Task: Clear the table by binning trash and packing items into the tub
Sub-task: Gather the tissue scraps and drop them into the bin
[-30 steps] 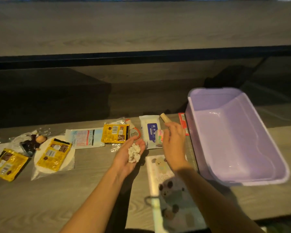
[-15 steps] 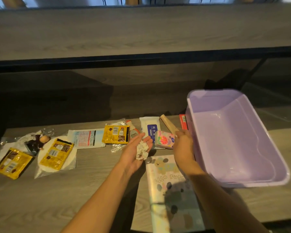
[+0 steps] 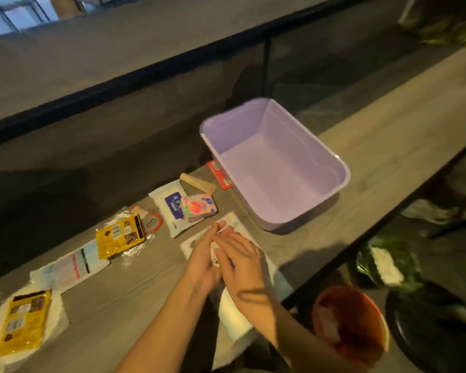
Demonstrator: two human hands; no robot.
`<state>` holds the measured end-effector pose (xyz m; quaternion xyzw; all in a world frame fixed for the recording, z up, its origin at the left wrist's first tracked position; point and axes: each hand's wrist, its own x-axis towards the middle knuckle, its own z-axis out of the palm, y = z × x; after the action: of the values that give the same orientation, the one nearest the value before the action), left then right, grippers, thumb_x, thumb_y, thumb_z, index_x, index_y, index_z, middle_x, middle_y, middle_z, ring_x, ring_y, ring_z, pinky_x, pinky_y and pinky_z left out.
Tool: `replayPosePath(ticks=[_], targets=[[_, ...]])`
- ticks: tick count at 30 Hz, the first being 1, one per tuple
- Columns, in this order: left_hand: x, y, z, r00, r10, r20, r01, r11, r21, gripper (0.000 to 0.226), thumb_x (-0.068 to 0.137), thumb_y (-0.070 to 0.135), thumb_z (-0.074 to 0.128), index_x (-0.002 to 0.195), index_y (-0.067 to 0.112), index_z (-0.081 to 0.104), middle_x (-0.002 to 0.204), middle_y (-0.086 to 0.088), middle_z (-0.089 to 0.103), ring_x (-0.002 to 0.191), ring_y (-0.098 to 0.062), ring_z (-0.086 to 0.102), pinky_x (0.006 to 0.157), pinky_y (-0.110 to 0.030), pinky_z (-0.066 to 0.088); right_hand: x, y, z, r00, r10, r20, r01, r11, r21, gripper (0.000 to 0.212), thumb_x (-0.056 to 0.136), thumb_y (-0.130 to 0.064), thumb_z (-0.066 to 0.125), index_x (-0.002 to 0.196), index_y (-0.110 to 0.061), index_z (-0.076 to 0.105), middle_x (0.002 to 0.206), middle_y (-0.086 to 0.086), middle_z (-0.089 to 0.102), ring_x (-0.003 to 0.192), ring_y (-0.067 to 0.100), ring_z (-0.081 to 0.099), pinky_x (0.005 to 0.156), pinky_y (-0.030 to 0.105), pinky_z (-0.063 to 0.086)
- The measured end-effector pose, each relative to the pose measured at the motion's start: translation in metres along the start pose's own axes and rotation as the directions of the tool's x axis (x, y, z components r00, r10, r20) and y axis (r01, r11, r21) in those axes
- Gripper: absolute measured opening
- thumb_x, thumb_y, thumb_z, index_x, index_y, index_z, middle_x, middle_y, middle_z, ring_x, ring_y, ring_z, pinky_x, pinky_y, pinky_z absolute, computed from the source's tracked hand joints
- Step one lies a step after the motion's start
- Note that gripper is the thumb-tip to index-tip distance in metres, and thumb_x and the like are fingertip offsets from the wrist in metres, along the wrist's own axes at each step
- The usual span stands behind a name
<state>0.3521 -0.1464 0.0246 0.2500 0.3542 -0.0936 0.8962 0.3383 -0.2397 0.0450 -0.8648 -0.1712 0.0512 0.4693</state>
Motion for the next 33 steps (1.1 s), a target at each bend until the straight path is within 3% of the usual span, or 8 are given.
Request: replayPosePath(ticks=[4, 8, 13, 17, 23, 26, 29, 33], targets=[[0.000, -0.039, 0.014, 0.974, -0.202, 0.099, 0.189, 0.974, 0.122, 0.022, 0.089, 0.032, 0.053, 0.083, 0.013, 0.063, 0.074, -0.004, 0.066, 0.072, -0.013, 0.065, 0.080, -0.028, 0.053, -0.040, 0.022, -0.015, 0.967, 0.137, -0.216, -0.125, 0.990, 0.069, 0.036, 0.087, -0.020, 0.044, 0.117, -0.011, 0.063, 0.122, 0.002, 0.064, 0.120, 0.006, 0.051, 0.108, 0.026, 0.036], [-0.010, -0.094, 0.044, 0.934, -0.341, 0.103, 0.299, 0.907, 0.296, 0.044, 0.095, 0.036, 0.037, 0.088, 0.003, 0.065, 0.072, -0.013, 0.069, 0.072, -0.022, 0.065, 0.085, -0.034, 0.047, -0.088, 0.039, -0.046, 0.881, 0.374, -0.289, -0.346, 0.927, 0.145, 0.047, 0.086, -0.029, 0.037, 0.115, -0.003, 0.063, 0.123, 0.014, 0.063, 0.121, 0.027, 0.054, 0.107, 0.043, 0.039], [-0.017, -0.190, 0.076, 0.879, -0.470, 0.079, 0.346, 0.745, 0.570, 0.040, 0.088, 0.015, 0.027, 0.090, -0.001, 0.064, 0.071, -0.018, 0.068, 0.062, -0.026, 0.068, 0.061, -0.030, 0.055, -0.154, 0.087, -0.094, 0.637, 0.490, -0.595, -0.443, 0.864, 0.238, 0.030, 0.088, -0.003, 0.053, 0.117, -0.007, 0.062, 0.118, -0.012, 0.053, 0.112, -0.022, 0.043, 0.096, 0.000, 0.031], [0.013, -0.273, 0.085, 0.851, -0.523, -0.044, 0.393, 0.578, 0.715, 0.031, 0.087, 0.010, 0.030, 0.098, 0.004, 0.058, 0.088, -0.019, 0.060, 0.078, -0.031, 0.059, 0.068, -0.037, 0.048, -0.191, 0.155, -0.112, 0.429, 0.699, -0.572, -0.574, 0.700, 0.425, 0.028, 0.090, -0.007, 0.056, 0.114, -0.019, 0.064, 0.109, -0.014, 0.058, 0.105, -0.001, 0.053, 0.096, 0.026, 0.043], [0.106, -0.400, 0.053, 0.911, -0.386, -0.145, 0.290, 0.352, 0.890, 0.016, 0.092, 0.011, 0.049, 0.104, 0.011, 0.060, 0.100, -0.024, 0.064, 0.084, -0.037, 0.062, 0.075, -0.042, 0.052, -0.217, 0.307, -0.109, 0.226, 0.884, -0.409, -0.673, 0.446, 0.590, 0.032, 0.085, -0.007, 0.061, 0.087, -0.038, 0.055, 0.100, 0.000, 0.069, 0.093, 0.016, 0.064, 0.089, 0.036, 0.052], [0.180, -0.454, 0.020, 0.955, -0.285, -0.089, 0.132, 0.138, 0.982, 0.018, 0.091, 0.029, 0.053, 0.096, 0.015, 0.063, 0.111, -0.021, 0.066, 0.106, -0.037, 0.062, 0.097, -0.051, 0.047, -0.221, 0.396, -0.087, 0.230, 0.928, -0.294, -0.756, 0.360, 0.547, 0.017, 0.087, -0.016, 0.060, 0.089, -0.032, 0.056, 0.101, 0.003, 0.069, 0.090, 0.015, 0.063, 0.087, 0.028, 0.050], [0.238, -0.492, -0.003, 0.931, -0.335, -0.145, 0.127, -0.075, 0.989, 0.068, 0.087, 0.063, 0.032, 0.141, 0.023, 0.040, 0.148, -0.009, 0.042, 0.138, -0.030, 0.035, 0.116, -0.051, 0.022, -0.224, 0.478, -0.060, 0.255, 0.934, -0.250, -0.835, 0.343, 0.430, 0.013, 0.092, -0.023, 0.053, 0.101, -0.027, 0.060, 0.106, -0.002, 0.068, 0.096, 0.012, 0.061, 0.091, 0.025, 0.045], [0.300, -0.507, -0.047, 0.967, -0.255, -0.004, -0.064, -0.260, 0.963, 0.066, 0.096, 0.051, 0.021, 0.151, 0.019, 0.005, 0.162, -0.007, 0.003, 0.149, -0.024, 0.001, 0.120, -0.036, -0.002, -0.233, 0.544, -0.022, 0.332, 0.924, -0.189, -0.889, 0.373, 0.265, 0.039, 0.096, -0.017, 0.041, 0.136, -0.020, 0.044, 0.145, 0.000, 0.044, 0.132, 0.015, 0.041, 0.103, 0.018, 0.029]])
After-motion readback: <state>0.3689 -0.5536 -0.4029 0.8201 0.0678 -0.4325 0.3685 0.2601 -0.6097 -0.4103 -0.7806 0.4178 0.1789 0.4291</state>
